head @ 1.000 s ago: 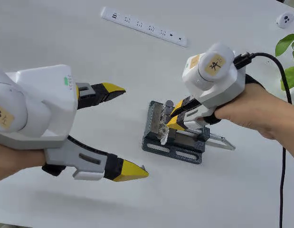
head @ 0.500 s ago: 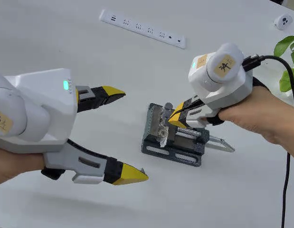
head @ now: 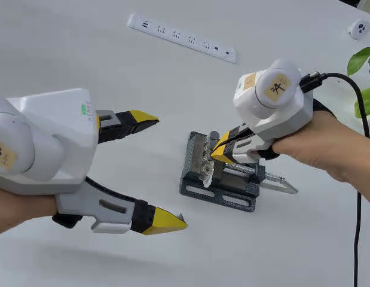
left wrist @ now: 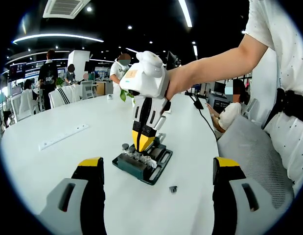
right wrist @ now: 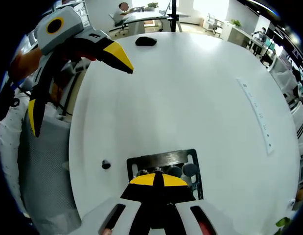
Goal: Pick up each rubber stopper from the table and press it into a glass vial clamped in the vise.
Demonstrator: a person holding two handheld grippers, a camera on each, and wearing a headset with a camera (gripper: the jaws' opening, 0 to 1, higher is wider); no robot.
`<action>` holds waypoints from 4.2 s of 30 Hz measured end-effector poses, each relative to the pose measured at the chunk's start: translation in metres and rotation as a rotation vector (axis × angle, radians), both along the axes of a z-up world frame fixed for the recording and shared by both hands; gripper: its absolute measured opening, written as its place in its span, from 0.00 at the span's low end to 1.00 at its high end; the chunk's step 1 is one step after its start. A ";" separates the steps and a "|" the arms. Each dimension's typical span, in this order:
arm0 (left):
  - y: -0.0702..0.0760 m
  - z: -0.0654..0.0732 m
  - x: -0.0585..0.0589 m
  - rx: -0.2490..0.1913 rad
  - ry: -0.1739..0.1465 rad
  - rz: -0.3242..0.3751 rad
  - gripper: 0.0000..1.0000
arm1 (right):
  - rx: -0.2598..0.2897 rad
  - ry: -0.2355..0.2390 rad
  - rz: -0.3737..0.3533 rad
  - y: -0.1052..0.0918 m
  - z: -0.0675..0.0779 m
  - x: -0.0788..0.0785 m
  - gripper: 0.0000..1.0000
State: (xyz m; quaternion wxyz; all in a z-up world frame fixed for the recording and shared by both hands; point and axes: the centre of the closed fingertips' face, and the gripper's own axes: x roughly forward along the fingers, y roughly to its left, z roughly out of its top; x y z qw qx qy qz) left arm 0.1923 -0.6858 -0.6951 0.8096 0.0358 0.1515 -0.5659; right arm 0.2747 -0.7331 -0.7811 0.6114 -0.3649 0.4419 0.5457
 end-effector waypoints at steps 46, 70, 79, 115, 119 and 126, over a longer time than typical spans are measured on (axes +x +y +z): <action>0.002 0.008 0.009 -0.033 -0.008 0.025 0.88 | -0.116 -0.002 0.046 0.001 -0.007 0.002 0.00; 0.001 0.017 0.002 -0.013 -0.027 0.018 0.88 | -0.012 -0.039 0.000 0.002 -0.003 0.003 0.00; 0.001 0.016 0.000 -0.016 -0.021 0.024 0.87 | 0.011 -0.031 -0.027 -0.003 -0.001 0.002 0.00; -0.002 0.020 -0.001 -0.003 -0.024 0.011 0.87 | 0.080 -0.056 -0.038 0.003 -0.002 -0.005 0.00; -0.001 0.017 -0.003 0.010 -0.024 0.003 0.87 | 0.100 -0.061 -0.061 0.001 -0.001 -0.004 0.00; 0.001 0.014 -0.004 0.026 -0.020 0.006 0.90 | 0.111 -0.084 -0.073 -0.005 0.007 0.001 0.01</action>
